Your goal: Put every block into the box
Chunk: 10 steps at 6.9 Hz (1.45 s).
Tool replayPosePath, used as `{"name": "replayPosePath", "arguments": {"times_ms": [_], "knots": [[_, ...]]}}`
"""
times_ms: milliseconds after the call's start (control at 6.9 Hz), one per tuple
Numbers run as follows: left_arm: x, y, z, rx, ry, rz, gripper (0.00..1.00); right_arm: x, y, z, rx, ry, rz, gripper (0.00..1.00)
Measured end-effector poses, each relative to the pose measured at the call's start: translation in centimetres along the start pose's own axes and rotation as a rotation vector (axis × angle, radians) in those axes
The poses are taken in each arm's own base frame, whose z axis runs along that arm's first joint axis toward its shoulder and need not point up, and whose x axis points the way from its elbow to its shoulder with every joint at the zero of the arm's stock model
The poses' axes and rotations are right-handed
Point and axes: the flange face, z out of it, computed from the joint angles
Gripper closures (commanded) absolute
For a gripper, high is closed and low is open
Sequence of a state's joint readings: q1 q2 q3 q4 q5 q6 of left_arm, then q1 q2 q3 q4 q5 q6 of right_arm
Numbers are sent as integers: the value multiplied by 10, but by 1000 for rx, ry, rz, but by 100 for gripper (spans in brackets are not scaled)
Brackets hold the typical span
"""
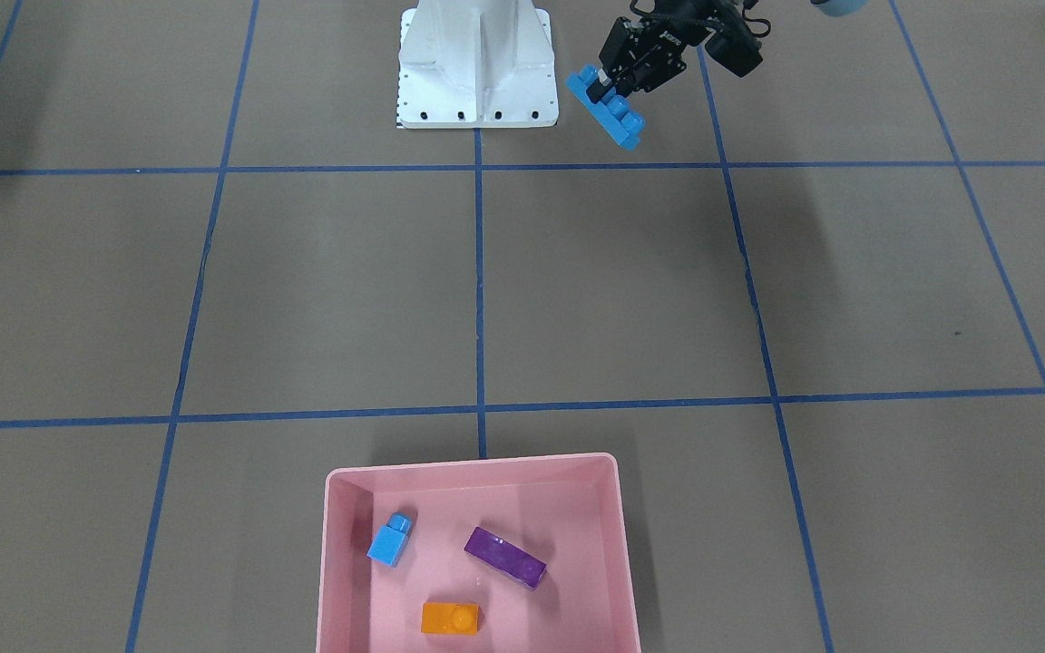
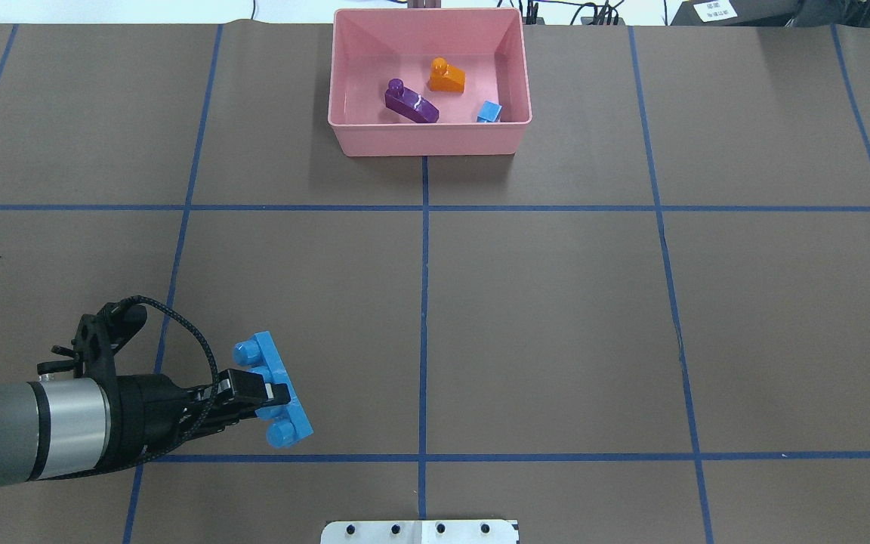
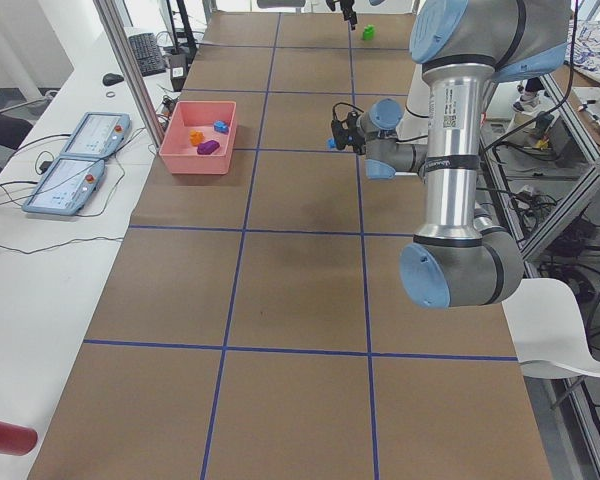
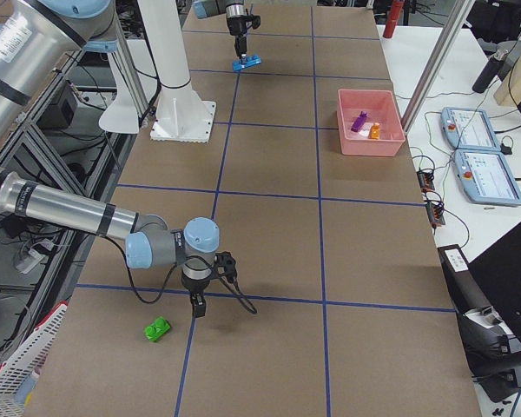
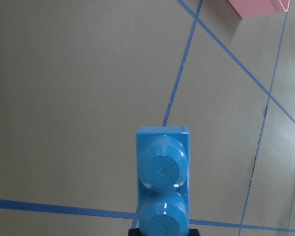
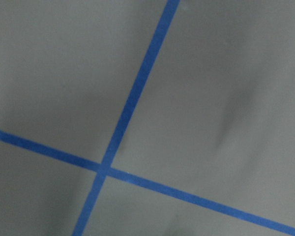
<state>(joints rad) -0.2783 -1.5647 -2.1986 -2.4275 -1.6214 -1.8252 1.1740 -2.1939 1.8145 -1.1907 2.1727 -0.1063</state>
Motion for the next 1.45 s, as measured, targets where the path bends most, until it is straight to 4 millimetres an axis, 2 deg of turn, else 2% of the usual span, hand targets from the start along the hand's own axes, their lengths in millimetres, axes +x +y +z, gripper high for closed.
{"name": "replayPosePath", "arguments": {"times_ms": [435, 1014, 1304, 1449], "knots": [[3, -4, 18, 7, 2, 5, 100, 15, 23, 29, -69, -5, -75, 0], [2, -8, 29, 15, -6, 7, 100, 10, 26, 43, -112, -45, -127, 1], [22, -23, 34, 47, 35, 5, 100, 5, 28, 56, -155, -70, -156, 2], [32, -36, 33, 76, 55, 2, 100, 4, 30, 63, -180, -73, -165, 12]]}}
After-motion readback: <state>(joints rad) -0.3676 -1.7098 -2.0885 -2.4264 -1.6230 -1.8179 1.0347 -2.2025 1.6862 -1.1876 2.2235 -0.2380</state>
